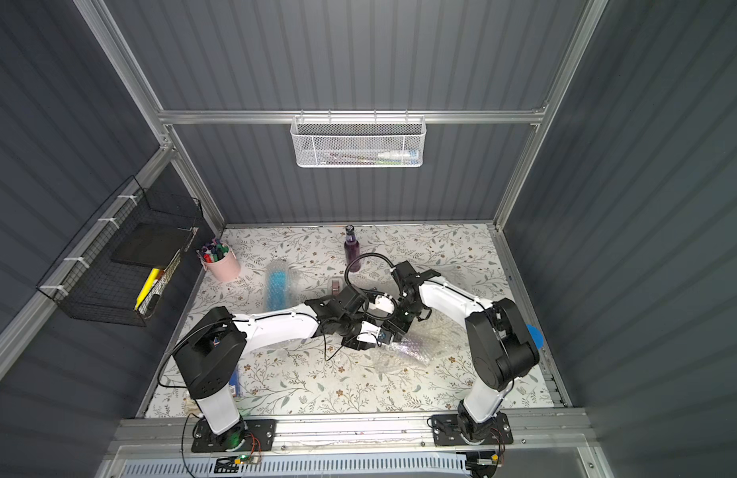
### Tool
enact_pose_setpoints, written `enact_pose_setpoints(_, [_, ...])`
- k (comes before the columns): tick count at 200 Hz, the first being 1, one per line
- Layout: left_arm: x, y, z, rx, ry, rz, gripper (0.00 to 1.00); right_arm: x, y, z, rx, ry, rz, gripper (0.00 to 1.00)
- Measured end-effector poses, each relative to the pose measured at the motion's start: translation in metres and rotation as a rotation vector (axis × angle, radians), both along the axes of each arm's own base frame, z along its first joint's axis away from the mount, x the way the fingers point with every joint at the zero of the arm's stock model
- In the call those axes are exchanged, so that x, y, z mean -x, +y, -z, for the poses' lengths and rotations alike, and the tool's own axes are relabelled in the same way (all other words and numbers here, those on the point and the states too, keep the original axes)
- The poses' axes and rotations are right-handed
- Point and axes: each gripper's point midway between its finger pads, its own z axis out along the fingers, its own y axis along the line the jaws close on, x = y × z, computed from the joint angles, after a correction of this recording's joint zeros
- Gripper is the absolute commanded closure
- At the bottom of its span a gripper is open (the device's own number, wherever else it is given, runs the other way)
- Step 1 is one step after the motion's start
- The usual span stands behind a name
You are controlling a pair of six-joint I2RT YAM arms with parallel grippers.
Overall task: Wrap wine bottles in bubble wrap
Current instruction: Wrap the wine bottle in bubble wrap.
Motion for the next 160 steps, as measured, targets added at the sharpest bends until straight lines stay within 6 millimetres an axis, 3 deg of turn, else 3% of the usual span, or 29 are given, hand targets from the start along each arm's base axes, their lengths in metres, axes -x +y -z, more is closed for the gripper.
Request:
enact_pose_setpoints(34, [-0.003,0.016,0.029,-0.087,0.061,-0.056,0.52,0.000,-0.015,-0.030,-0.004,-0.094,0.048,0.14])
enact_pose_setpoints(60, [-0.006,0.021,0.035,-0.106,0.076,-0.086,0.52,0.004,-0.028,-0.040,0.008,-0.165,0.080,0.14])
enact_pose_setpoints(129, [-0.020,0.022,0.030,-0.102,0.119,-0.178,0.52,0.046,-0.050,-0.043,0.004,-0.278,0.046,0.12])
enact_pose_setpoints(160, [-0.021,0.020,0.033,-0.110,0.165,-0.185,0.52,0.067,-0.048,-0.030,-0.028,-0.374,-0.058,0.11])
